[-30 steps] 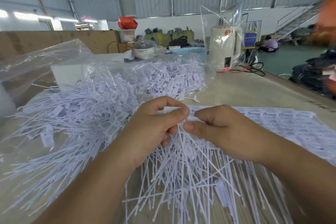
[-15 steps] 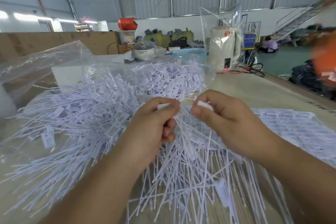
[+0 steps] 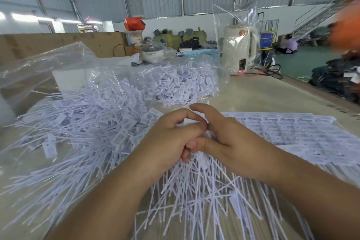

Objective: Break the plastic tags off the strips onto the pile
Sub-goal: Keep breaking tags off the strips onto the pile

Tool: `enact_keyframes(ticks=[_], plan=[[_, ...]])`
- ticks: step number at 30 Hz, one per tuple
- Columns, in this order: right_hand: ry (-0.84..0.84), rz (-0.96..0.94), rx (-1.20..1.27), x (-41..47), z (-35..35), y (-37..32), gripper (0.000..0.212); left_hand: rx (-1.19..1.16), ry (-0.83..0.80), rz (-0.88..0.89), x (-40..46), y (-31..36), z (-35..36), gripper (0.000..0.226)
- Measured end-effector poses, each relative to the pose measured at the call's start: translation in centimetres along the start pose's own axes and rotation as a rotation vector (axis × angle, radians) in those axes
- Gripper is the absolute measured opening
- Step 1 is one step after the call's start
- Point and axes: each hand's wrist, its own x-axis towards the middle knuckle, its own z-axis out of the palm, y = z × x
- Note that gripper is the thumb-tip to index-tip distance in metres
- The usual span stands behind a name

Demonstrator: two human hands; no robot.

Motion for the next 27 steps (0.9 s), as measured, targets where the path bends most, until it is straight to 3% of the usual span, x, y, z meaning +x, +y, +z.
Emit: enact_keyframes(ticks=[3,7,11,13,16,22,27], plan=[[0.017,0.026,-0.023,0.0,-0.4,-0.1,0.062,0.038,0.028,0.039,0.1,0.1,-0.3,0.009],[0.085,0.084,-0.048,-0.2,-1.9,0.1,0.035,-0.008,0.078,0.033,0.3,0.5,-1.3,0.019],[0.049,0.098,-0.104,0.0,-1.8,0.3,0.036,0.045,0.048,0.03,0.1,0.5,-1.4,0.005],[0.052,0.086,-0.087,0.0,-1.5,0.2,0.039,0.111,0.057,0.054,0.0,0.3,-1.3,0.019],[0.088,0.068,-0.094,0.0,-1.3,0.0,0.032,0.105,0.089,0.068,0.1,0.2,-1.2,0.008],[0.34,0.033,-0.239,0.3,0.1,-0.6,0.039,-0.101,0.182,0.041,0.1,0.3,-0.3,0.017],[0.682,-0.018,-0.165,0.6,-0.3,-1.1,0.045,-0.517,0.275,-0.135,0.2,0.7,0.3,0.01]])
